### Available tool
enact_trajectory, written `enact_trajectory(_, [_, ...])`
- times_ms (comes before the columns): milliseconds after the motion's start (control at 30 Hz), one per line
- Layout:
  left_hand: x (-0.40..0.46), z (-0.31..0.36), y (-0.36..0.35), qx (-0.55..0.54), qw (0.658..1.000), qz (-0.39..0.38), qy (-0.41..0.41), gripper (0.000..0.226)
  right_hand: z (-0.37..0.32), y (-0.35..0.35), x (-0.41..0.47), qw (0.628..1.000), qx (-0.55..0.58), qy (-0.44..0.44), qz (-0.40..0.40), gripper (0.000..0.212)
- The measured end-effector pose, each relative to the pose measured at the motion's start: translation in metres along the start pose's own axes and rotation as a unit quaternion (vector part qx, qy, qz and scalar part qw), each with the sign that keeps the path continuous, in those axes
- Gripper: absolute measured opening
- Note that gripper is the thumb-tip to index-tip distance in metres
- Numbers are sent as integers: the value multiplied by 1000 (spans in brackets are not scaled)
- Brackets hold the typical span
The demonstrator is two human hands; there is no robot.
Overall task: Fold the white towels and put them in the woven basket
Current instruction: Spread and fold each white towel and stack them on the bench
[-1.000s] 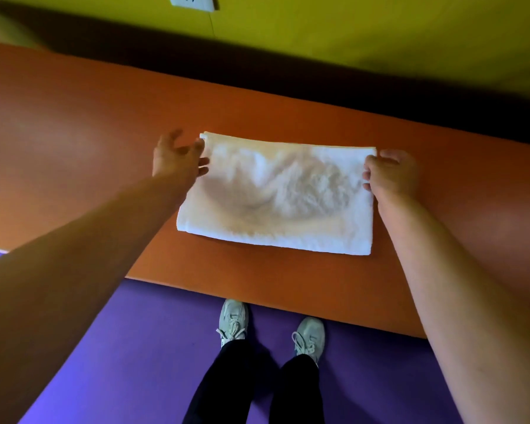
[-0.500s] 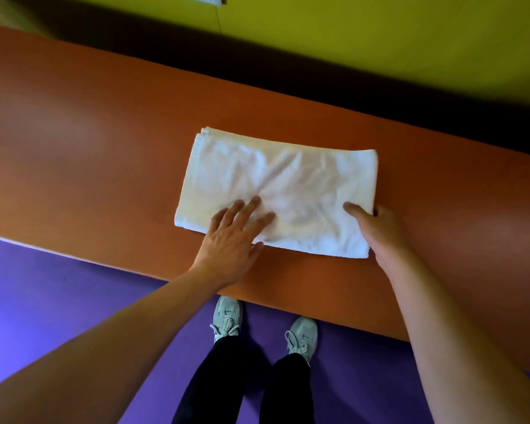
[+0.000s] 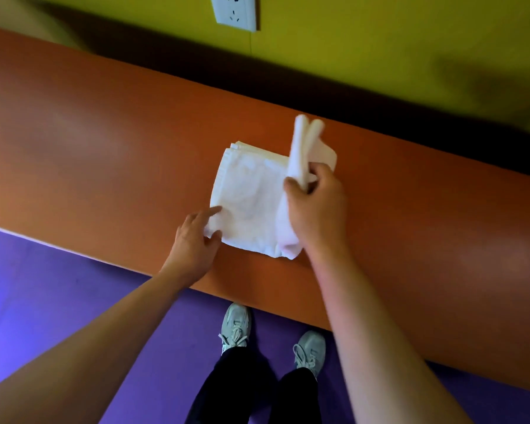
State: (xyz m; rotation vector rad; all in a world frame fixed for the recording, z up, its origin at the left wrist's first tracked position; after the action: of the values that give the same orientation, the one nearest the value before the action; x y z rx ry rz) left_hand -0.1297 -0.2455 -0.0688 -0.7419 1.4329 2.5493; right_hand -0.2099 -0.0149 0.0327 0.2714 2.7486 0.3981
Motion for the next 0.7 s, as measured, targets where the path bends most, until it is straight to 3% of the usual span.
enact_trajectory(100, [5,-10,11,-121,991,8,60,40,-5,-59,-5,998,-53,5,-37,27])
enact_trajectory(233, [10,-28,18,-274,949,-2,158,24,27,-120,-15,976,-124,-72,-166,48])
enact_trajectory(300, [13,-29,19,-283,945,-22,160,30,36,-107,-12,987,-100,-54,-110,41])
enact_trajectory(367, [15,-24,20,-246,957,-39,149,34,47,-71,-9,995,-95,-13,4,31])
enact_trajectory(467, [20,-17,18,-205,965,-41,157,35,81,-17,-13,982,-144,-41,114,38])
enact_trajectory(567, [23,-8,11,-229,956,-48,175,40,118,-13,-21,982,29,-186,35,53])
enact_trajectory(700, [22,6,5,-270,932,-90,225,39,122,-25,-29,957,176,-230,-23,53])
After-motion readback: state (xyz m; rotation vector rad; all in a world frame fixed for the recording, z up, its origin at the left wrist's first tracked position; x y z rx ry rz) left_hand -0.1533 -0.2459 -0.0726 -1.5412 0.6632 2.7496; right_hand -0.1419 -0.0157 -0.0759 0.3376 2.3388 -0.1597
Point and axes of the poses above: each hand's wrist, its own x-axis towards the middle knuckle, its own y-axis out of the back of the hand, z = x × y, the point moved 7 cm from there along x, towards the middle knuckle, and after that the axes turned 14 degrees about x, right-handed, at the moved point
